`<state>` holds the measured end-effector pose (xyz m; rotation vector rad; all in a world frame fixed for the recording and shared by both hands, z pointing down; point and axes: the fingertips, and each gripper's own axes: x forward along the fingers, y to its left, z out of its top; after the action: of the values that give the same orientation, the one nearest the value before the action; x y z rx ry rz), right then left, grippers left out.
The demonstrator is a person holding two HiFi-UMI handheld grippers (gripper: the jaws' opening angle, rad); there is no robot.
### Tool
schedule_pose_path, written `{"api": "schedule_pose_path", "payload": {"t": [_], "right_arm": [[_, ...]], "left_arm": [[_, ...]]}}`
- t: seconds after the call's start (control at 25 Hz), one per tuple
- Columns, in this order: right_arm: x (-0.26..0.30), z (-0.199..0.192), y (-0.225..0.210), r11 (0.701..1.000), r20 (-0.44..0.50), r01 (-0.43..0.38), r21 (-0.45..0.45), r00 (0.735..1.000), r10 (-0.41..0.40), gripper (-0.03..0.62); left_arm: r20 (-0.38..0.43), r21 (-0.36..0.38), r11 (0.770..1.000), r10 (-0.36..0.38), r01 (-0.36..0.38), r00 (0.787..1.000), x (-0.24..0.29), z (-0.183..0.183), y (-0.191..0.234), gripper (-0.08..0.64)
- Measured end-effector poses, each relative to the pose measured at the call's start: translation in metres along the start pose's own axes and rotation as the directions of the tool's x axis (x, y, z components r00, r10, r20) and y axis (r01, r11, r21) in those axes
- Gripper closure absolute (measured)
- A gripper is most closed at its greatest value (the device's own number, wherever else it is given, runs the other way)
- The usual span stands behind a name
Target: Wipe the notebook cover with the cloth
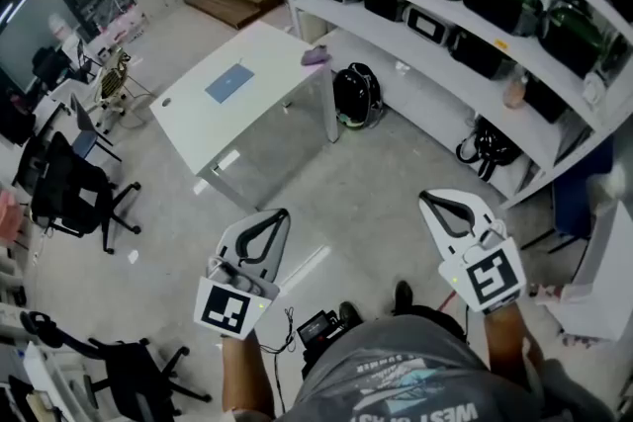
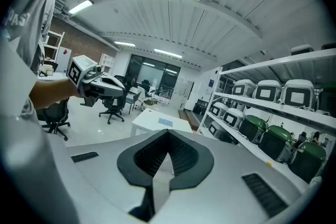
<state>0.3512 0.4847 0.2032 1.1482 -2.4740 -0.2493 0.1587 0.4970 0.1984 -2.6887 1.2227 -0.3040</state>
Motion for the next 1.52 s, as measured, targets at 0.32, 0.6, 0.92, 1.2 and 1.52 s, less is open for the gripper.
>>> {"api": "schedule_pose_path", "payload": {"t": [0.32, 0.6, 0.92, 1.2, 1.52], "right_arm": [[0.012, 0.006, 0.006, 0.999, 0.027, 0.018, 0.051, 0.999, -0.020, 0.561], [0.021, 0.012, 0.005, 0.998, 0.017, 0.043, 0.040, 0.999, -0.043, 0.561], [0.047, 0.004, -0.030, 0.998, 0.025, 0.042, 0.052, 0.999, -0.043, 0.561], [0.092, -0.006, -0.083, 0.998, 0.054, -0.014, 0.053, 0.998, 0.012, 0.561], [0.140, -0.023, -0.162, 0.996, 0.077, -0.078, 0.044, 0.994, 0.074, 0.561]], "left_arm": [[0.007, -0.009, 1.000, -0.025, 0.025, 1.000, -0.003, -0.011, 0.011, 0.558], [0.017, -0.015, 0.999, -0.038, 0.038, 0.999, -0.004, -0.013, 0.023, 0.558], [-0.007, -0.014, 0.999, -0.040, 0.040, 0.999, 0.028, -0.019, 0.034, 0.558], [-0.041, -0.020, 1.000, 0.009, -0.009, 0.999, 0.082, -0.020, 0.059, 0.558], [-0.078, -0.014, 0.998, 0.053, -0.054, 0.996, 0.168, -0.016, 0.082, 0.558]]}}
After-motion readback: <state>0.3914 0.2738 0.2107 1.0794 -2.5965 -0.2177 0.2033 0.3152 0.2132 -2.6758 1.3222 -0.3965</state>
